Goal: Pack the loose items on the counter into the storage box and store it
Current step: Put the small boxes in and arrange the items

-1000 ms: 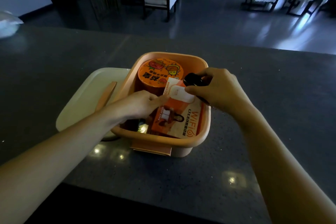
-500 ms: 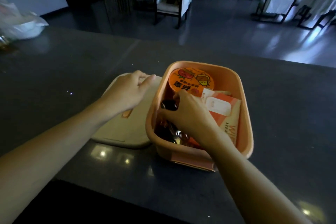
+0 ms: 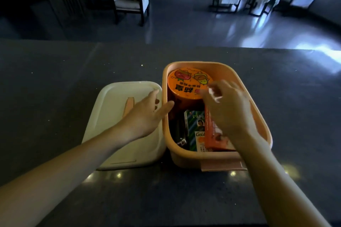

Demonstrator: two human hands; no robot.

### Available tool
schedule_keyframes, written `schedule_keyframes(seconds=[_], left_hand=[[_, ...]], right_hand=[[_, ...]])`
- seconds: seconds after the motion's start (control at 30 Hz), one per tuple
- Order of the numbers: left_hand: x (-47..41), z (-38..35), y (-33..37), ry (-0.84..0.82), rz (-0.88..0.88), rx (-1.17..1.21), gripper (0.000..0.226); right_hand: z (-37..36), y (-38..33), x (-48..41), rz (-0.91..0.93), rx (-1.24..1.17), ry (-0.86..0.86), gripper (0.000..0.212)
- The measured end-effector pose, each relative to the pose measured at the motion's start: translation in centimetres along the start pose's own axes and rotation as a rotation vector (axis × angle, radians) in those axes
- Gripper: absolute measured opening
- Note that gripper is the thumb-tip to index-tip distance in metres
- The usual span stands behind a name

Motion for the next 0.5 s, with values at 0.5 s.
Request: schedule_keyframes(seconds=[0.5], left_hand=[[0.3, -3.2, 2.5, 0.014, -0.05, 0.42, 0.078]], right_hand=[[2.2, 6.5, -1.4, -0.275, 0.291, -0.151, 0.088]])
Point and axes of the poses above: each hand's wrist, its own x-axis away from the middle knuckle, its own z-axis out of the back of the hand, y = z × x, the point moved 1 cm from there along -x, towards the middle knuckle, and after that the axes turned 14 degrees about -x, right-handed, at the moved point
